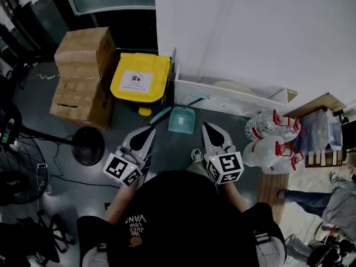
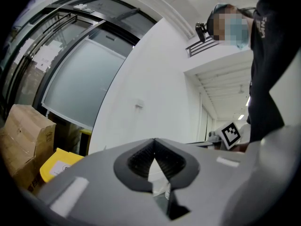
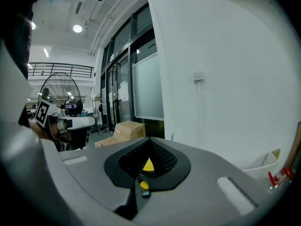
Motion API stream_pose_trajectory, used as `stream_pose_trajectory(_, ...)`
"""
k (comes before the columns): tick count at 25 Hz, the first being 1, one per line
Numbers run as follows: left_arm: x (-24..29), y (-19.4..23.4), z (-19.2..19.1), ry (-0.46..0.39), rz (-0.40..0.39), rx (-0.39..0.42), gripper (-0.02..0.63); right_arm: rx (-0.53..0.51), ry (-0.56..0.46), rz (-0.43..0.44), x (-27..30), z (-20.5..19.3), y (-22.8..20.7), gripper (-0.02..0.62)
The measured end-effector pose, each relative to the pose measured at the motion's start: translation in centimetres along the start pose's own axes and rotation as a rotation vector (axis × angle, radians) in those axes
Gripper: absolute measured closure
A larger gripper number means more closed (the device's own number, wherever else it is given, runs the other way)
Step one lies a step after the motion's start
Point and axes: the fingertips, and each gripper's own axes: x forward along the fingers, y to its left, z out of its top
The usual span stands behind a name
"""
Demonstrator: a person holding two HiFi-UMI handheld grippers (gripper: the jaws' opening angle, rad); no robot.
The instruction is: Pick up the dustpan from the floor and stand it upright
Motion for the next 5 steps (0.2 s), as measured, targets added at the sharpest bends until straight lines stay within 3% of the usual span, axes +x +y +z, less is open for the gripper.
stream_pose_trajectory(5, 0.27, 0.79, 0.08, 0.001, 0.007, -0.002, 0.554, 0.001, 0.003, 0.003, 0.94, 0.15, -0.17, 0.594)
